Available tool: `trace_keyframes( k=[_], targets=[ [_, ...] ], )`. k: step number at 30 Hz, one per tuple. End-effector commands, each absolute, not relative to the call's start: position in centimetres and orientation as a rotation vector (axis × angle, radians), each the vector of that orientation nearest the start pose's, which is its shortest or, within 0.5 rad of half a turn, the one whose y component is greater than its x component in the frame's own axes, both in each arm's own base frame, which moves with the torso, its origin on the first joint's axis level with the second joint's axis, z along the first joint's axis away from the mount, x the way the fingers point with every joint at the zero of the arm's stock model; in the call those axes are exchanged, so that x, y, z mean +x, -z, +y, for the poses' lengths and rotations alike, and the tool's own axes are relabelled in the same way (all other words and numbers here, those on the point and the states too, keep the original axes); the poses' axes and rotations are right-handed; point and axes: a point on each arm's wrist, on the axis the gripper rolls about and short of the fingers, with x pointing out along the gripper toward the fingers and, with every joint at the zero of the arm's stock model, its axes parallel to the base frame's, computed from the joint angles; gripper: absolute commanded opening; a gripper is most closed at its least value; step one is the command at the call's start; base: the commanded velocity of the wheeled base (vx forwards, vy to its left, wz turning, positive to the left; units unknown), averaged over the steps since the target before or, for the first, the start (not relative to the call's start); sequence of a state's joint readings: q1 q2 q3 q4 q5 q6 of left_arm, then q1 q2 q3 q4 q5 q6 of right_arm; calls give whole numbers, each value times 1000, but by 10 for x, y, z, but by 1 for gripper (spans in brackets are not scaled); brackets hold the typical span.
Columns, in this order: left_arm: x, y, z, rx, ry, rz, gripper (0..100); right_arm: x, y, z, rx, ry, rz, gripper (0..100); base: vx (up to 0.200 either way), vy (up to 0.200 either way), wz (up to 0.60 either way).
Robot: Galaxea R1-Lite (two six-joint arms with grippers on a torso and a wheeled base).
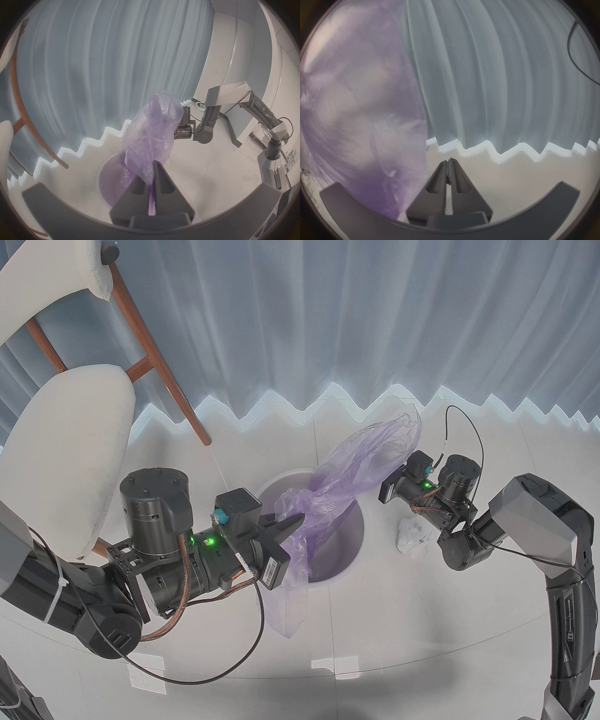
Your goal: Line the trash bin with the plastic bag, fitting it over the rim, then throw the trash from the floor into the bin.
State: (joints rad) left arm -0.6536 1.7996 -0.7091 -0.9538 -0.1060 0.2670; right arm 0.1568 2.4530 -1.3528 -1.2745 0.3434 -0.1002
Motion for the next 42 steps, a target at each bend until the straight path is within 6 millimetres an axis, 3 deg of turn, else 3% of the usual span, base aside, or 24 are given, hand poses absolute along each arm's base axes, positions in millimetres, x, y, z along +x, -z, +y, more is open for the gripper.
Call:
trace_keyframes(
  k=[1, 7, 22, 29, 42],
  targets=[
    [250, -159, -195, 291, 773, 29, 0, 485, -73, 74, -132, -467, -194, 0, 0, 0, 0],
    [250, -159, -195, 290, 773, 28, 0, 503, -79, 68, -150, -446, -231, 0, 0, 0, 0],
    [252, -159, -194, 287, 765, 29, 0, 498, -87, 82, -163, -543, -310, 0, 0, 0, 0],
    [255, -159, -194, 281, 758, 20, 0, 473, -86, 88, -174, -670, -313, 0, 0, 0, 0],
    [257, -158, -191, 280, 746, 25, 0, 414, -75, 137, -150, -837, -278, 0, 0, 0, 0]
  ],
)
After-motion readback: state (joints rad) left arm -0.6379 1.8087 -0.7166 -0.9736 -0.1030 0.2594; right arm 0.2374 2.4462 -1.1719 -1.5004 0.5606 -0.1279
